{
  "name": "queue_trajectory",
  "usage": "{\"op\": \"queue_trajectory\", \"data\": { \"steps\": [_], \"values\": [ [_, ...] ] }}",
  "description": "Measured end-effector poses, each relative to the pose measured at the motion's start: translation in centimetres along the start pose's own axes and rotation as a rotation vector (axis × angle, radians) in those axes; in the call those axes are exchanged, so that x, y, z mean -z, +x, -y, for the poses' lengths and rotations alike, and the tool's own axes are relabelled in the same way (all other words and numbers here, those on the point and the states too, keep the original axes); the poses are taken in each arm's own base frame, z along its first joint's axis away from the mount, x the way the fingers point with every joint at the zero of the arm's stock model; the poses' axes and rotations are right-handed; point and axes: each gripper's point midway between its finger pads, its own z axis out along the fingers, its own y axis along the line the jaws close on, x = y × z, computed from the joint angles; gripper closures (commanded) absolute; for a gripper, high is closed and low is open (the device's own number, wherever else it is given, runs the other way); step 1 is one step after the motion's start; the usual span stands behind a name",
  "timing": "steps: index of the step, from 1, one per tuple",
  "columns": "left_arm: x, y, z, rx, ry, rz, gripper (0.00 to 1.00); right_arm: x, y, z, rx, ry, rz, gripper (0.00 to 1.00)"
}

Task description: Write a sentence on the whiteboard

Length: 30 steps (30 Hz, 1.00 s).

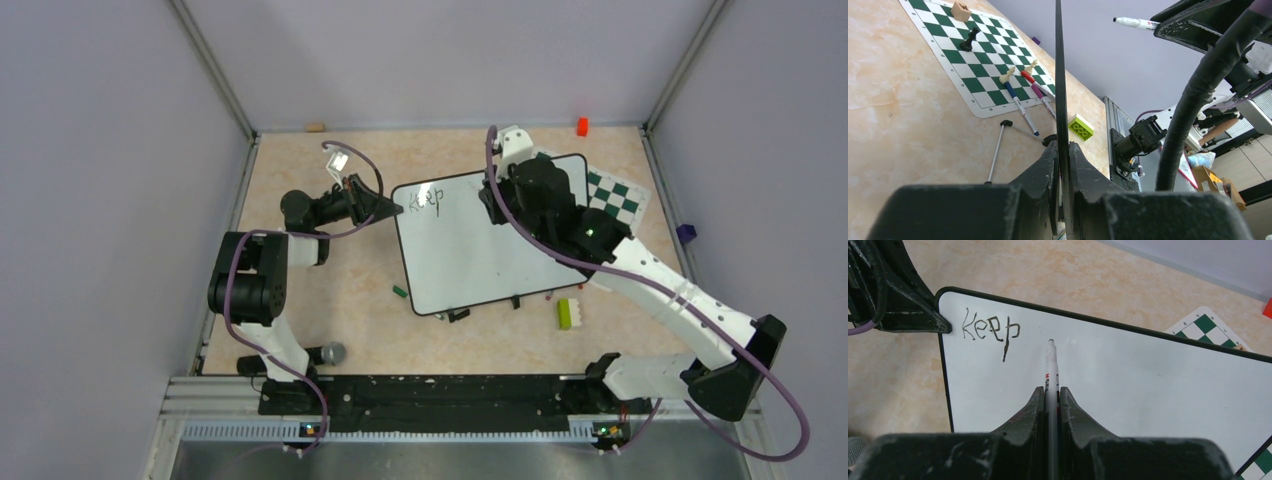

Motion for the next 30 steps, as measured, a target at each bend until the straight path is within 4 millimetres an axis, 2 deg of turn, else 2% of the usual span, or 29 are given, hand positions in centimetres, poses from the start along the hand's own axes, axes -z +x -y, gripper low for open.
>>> {"op": "queue_trajectory", "data": {
  "steps": [5, 11, 16, 30],
  "values": [
    [0.0, 0.0, 0.0, -0.001, 0.0, 0.0, 0.89, -0.4, 0.6, -0.1, 0.008, -0.001, -0.023, 1.0],
    [0.0, 0.0, 0.1, -0.002, 0.0, -0.001, 0.89, -2.3, 2.6, -0.6, 0.026, 0.01, -0.109, 1.0],
    [0.0, 0.0, 0.1, -0.004, 0.002, -0.003, 0.89, -3.0, 4.0, -0.7, 0.035, 0.017, -0.167, 1.0],
    [0.0, 0.0, 0.2, -0.005, 0.002, -0.004, 0.89, -3.1, 2.4, -0.4, 0.026, 0.046, -0.146, 1.0]
  ]
}}
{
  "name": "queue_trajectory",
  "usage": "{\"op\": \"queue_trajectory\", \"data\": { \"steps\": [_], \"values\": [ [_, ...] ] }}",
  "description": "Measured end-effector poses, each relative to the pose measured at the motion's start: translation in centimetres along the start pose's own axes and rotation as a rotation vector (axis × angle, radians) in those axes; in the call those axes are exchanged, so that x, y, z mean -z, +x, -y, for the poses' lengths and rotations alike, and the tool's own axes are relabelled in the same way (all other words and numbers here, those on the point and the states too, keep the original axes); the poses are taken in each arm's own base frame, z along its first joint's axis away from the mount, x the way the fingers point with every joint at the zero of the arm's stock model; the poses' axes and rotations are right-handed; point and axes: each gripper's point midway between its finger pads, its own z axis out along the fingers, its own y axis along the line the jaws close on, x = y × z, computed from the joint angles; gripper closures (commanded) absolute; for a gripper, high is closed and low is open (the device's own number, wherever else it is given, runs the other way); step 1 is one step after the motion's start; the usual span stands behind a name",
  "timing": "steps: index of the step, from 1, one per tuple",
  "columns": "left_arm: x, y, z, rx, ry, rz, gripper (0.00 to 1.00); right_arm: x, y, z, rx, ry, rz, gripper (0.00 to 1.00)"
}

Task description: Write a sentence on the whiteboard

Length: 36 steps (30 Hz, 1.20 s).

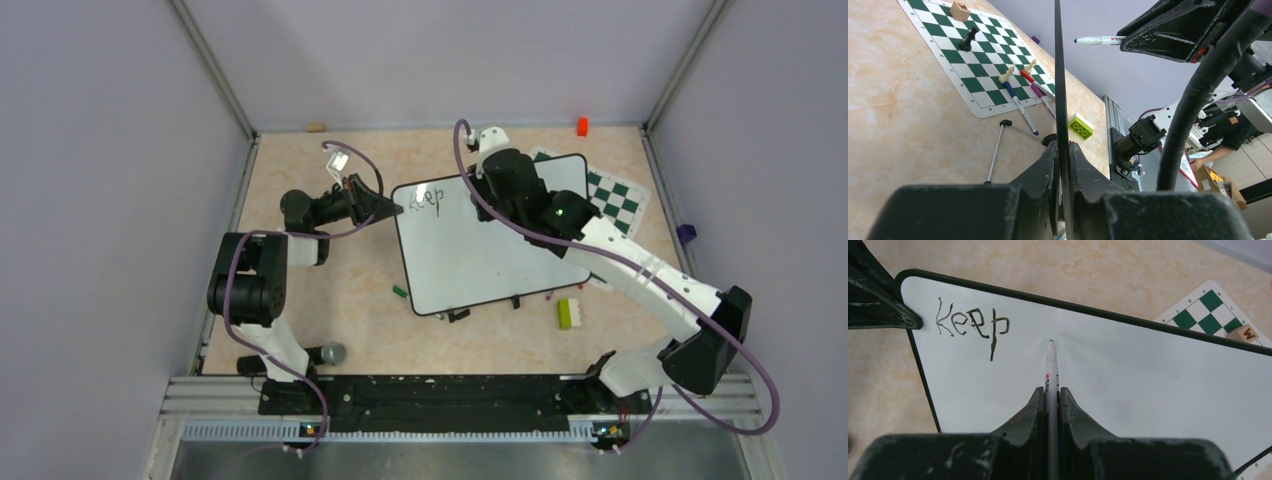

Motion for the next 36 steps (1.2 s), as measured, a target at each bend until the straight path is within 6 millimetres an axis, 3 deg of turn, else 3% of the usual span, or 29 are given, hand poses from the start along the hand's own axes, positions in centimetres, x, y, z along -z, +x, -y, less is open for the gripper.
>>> {"op": "queue_trajectory", "data": {
  "steps": [16, 36],
  "values": [
    [0.0, 0.0, 0.0, 0.001, -0.001, 0.0, 0.89, -1.3, 1.2, -0.3, 0.021, 0.011, -0.059, 1.0],
    [0.0, 0.0, 0.0, 0.002, -0.001, 0.001, 0.89, -1.4, 1.3, -0.5, 0.022, 0.002, -0.073, 1.0]
  ]
}}
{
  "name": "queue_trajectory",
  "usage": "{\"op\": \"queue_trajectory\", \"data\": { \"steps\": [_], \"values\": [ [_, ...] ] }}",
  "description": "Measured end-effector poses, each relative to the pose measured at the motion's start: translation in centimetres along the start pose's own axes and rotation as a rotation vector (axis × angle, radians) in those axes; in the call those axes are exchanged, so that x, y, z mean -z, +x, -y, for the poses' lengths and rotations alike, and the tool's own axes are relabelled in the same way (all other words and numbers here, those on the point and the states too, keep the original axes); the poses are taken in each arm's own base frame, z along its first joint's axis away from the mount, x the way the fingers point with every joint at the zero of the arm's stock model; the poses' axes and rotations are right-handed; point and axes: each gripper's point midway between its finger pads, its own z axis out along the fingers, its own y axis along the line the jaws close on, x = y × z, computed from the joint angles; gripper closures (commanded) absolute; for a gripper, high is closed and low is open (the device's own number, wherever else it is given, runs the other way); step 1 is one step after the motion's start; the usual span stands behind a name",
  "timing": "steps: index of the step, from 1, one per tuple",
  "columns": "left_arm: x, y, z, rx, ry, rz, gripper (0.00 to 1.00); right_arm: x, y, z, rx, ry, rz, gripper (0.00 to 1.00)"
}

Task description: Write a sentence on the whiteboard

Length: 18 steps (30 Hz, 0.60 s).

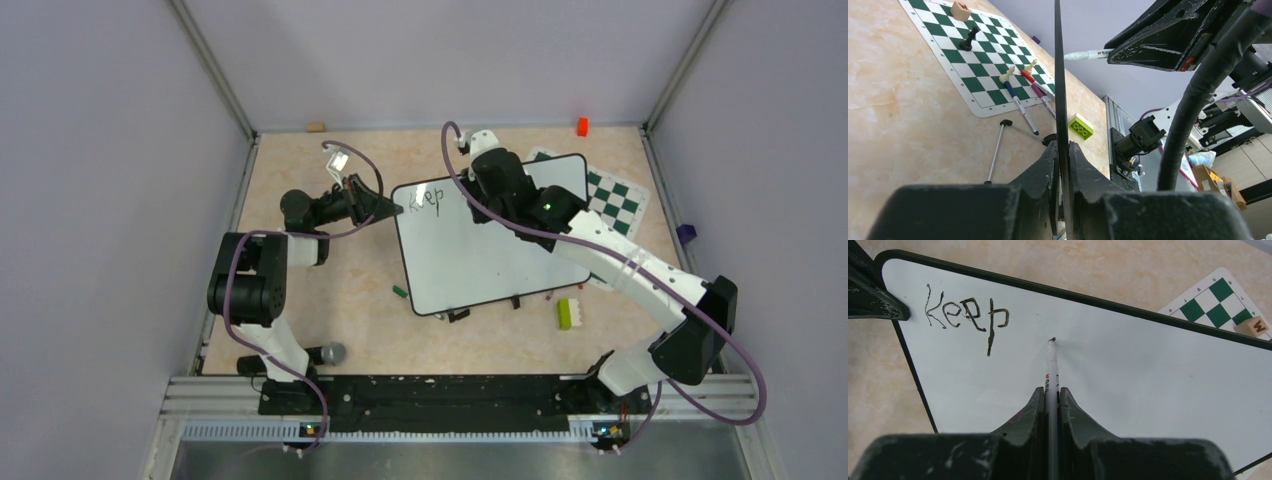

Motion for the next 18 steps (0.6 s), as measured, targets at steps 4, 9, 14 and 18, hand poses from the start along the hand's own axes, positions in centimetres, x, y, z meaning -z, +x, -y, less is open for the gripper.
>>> {"op": "queue_trajectory", "data": {
  "steps": [4, 9, 14, 18],
  "values": [
    [0.0, 0.0, 0.0, 0.0, 0.0, 0.0, 0.89, 0.0, 0.1, -0.1, 0.001, -0.007, -0.003, 1.0],
    [0.0, 0.0, 0.0, 0.0, 0.0, 0.0, 0.89, 0.2, 0.9, -0.2, 0.011, -0.019, -0.035, 1.0],
    [0.0, 0.0, 0.0, -0.001, 0.001, -0.001, 0.89, 0.3, 1.6, -0.4, 0.019, -0.034, -0.067, 1.0],
    [0.0, 0.0, 0.0, -0.001, 0.001, -0.001, 0.89, 0.4, 1.8, -0.5, 0.017, -0.036, -0.075, 1.0]
  ]
}}
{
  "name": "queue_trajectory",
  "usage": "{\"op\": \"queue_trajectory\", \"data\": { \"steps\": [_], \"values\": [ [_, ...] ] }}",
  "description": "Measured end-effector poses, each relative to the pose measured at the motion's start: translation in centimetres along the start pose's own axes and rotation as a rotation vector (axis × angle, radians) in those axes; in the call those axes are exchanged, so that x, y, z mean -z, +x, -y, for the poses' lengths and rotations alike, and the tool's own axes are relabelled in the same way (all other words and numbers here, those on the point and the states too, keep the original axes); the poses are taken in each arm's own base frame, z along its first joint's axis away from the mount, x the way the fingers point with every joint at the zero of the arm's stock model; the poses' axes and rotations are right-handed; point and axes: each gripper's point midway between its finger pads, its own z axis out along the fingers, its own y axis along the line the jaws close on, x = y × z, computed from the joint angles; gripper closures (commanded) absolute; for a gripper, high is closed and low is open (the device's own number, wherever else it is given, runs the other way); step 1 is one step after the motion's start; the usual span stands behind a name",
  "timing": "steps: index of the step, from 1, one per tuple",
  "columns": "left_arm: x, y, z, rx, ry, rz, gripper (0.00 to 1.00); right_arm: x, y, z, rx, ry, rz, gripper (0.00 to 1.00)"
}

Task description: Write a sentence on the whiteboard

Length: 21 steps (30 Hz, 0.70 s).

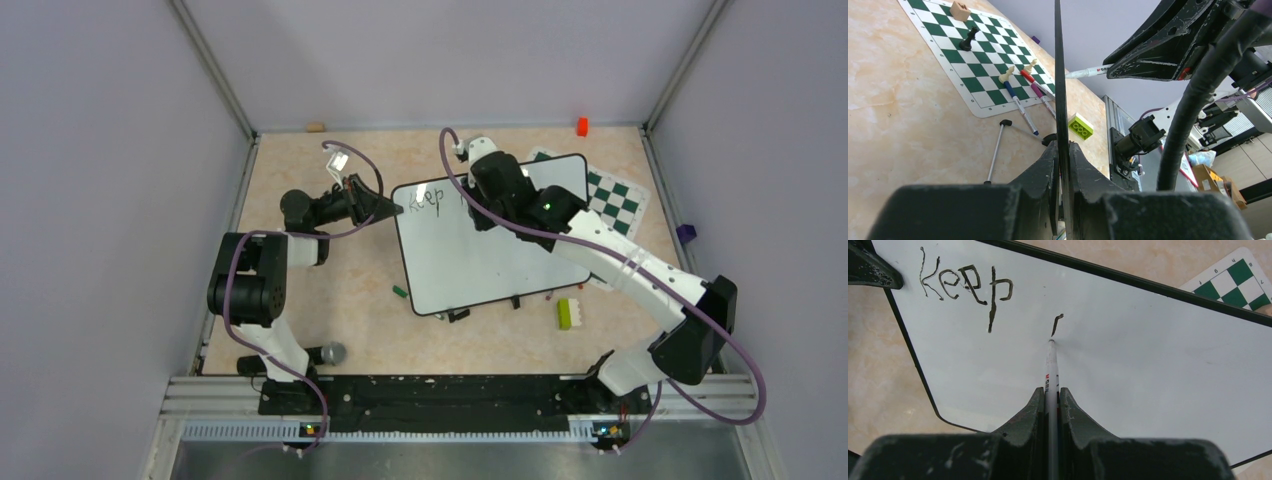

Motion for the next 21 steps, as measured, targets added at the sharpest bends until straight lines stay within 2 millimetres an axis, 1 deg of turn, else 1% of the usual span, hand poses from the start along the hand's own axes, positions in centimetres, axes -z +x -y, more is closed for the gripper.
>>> {"op": "queue_trajectory", "data": {
  "steps": [6, 15, 21],
  "values": [
    [0.0, 0.0, 0.0, -0.002, 0.0, 0.0, 0.89, -0.2, 0.1, 0.0, 0.003, 0.003, -0.009, 1.0],
    [0.0, 0.0, 0.0, -0.002, -0.002, 0.0, 0.89, -0.5, -1.4, -0.3, -0.003, 0.0, 0.012, 1.0],
    [0.0, 0.0, 0.0, -0.001, -0.002, 0.0, 0.89, -0.5, -1.7, -0.2, -0.004, 0.01, 0.017, 1.0]
  ]
}}
